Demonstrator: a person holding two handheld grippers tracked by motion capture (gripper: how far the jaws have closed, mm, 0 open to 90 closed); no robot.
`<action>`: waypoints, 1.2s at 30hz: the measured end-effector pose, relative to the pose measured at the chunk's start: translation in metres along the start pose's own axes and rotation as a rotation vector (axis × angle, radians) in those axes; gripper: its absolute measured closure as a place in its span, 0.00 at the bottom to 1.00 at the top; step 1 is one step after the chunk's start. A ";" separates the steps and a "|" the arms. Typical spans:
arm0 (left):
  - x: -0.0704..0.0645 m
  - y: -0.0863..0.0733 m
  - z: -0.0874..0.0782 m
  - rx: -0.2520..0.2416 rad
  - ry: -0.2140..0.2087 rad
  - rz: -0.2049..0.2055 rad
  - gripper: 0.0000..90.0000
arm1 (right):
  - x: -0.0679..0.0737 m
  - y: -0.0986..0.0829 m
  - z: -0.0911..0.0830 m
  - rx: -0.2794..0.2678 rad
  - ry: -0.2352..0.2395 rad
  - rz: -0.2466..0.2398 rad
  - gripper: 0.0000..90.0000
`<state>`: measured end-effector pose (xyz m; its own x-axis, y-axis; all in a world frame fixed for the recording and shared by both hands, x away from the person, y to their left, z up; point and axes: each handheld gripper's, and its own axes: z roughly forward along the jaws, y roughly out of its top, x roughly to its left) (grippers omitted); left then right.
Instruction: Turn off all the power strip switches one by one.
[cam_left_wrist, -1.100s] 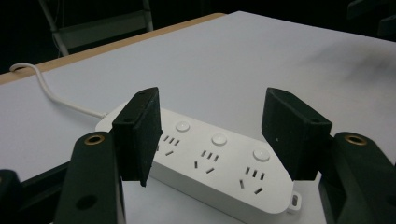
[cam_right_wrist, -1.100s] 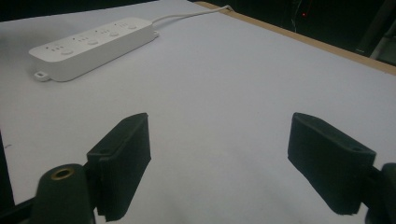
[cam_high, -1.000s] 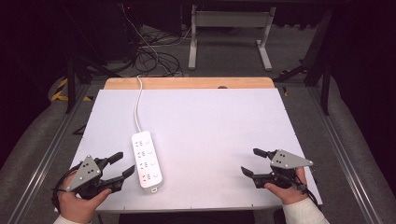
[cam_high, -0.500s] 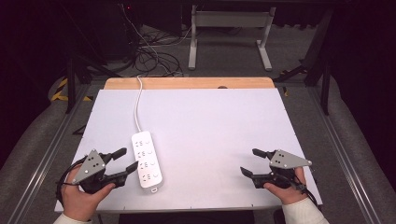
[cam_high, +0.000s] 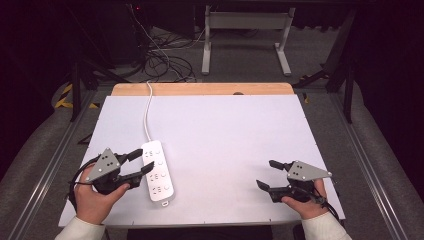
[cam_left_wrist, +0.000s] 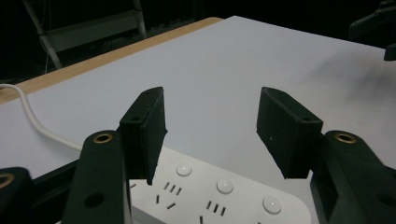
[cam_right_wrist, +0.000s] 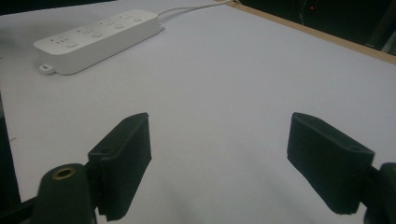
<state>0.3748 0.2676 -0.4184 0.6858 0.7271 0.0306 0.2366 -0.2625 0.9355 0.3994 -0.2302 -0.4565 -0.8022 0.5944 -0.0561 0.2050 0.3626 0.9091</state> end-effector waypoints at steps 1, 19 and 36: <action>0.001 0.001 0.002 -0.001 -0.001 -0.001 0.48 | 0.000 0.000 0.000 0.000 0.000 0.000 0.25; 0.019 0.008 0.033 0.025 -0.014 -0.036 0.53 | -0.001 0.000 -0.001 -0.002 0.001 -0.003 0.25; 0.042 -0.002 0.055 0.139 0.040 -0.058 0.96 | -0.001 0.000 -0.001 -0.008 0.005 -0.008 0.25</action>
<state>0.4410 0.2631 -0.4380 0.6411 0.7674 -0.0057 0.3696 -0.3023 0.8786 0.3991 -0.2317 -0.4560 -0.8065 0.5880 -0.0615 0.1939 0.3614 0.9120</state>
